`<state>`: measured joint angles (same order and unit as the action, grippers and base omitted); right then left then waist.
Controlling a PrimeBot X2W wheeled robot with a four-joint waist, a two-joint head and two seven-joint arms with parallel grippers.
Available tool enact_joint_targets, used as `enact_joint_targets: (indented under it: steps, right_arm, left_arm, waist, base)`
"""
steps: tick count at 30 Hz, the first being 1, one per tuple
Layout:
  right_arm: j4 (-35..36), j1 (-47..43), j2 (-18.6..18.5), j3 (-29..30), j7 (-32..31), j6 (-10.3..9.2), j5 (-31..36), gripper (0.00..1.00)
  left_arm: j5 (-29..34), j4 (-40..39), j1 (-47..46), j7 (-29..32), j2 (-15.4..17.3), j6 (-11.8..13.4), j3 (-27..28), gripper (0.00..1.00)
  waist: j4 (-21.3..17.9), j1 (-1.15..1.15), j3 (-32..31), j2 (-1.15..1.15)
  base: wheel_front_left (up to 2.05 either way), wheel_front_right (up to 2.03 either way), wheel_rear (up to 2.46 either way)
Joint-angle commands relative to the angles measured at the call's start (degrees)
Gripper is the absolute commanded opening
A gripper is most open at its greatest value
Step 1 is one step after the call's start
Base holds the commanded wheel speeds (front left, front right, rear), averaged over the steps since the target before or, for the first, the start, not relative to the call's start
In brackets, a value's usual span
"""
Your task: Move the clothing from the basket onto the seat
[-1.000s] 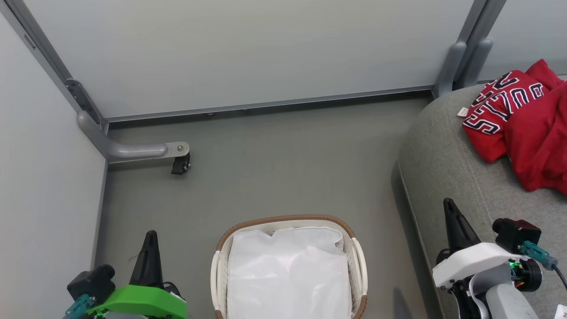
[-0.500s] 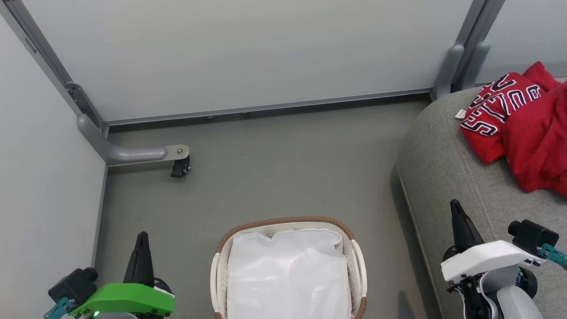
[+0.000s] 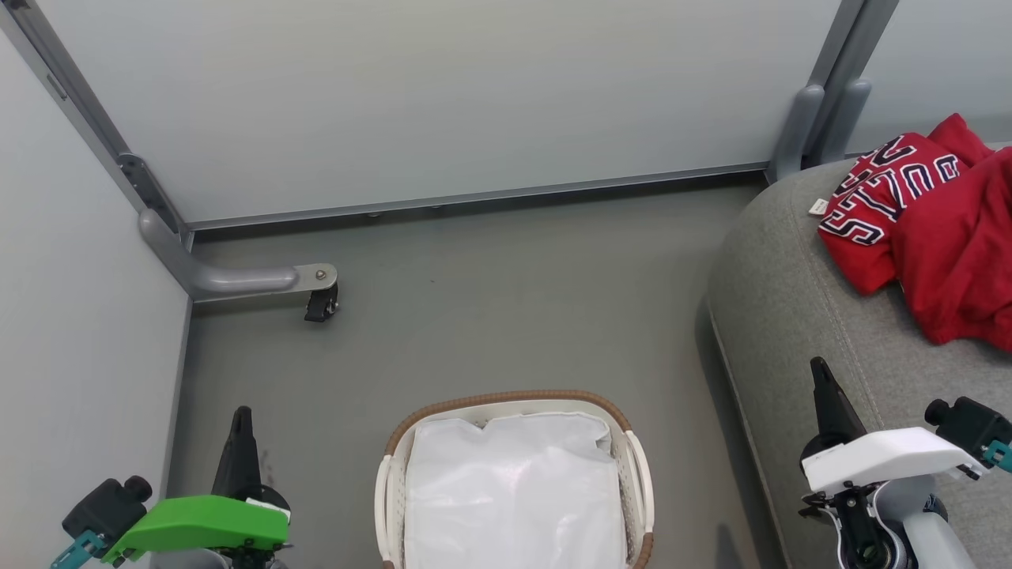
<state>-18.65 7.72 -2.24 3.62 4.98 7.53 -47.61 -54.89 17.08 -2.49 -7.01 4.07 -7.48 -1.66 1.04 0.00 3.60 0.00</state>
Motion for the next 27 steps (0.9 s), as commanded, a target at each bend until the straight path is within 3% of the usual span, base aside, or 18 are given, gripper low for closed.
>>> enact_joint_targets:
  steps: [1, 27]
  right_arm:
    - [1.0, 0.1, -0.4, 0.3, -0.4, -0.03, -2.0, 0.0]
    - [2.6, -0.6, -0.6, 1.4, -4.8, -0.04, -18.7, 0.0]
  left_arm:
    - [-1.9, -0.8, -1.6, 0.5, 0.5, 0.0, 0.5, 0.0]
    - [-16.7, -1.8, -2.6, 4.7, 0.7, 0.0, 2.4, 0.0]
  waist:
    - [0.0, 0.0, -0.1, 0.0]
    - [-0.3, 0.0, -1.1, 0.0]
  base:
    - [0.0, 0.0, 0.0]
    - [0.0, 0.0, 0.0]
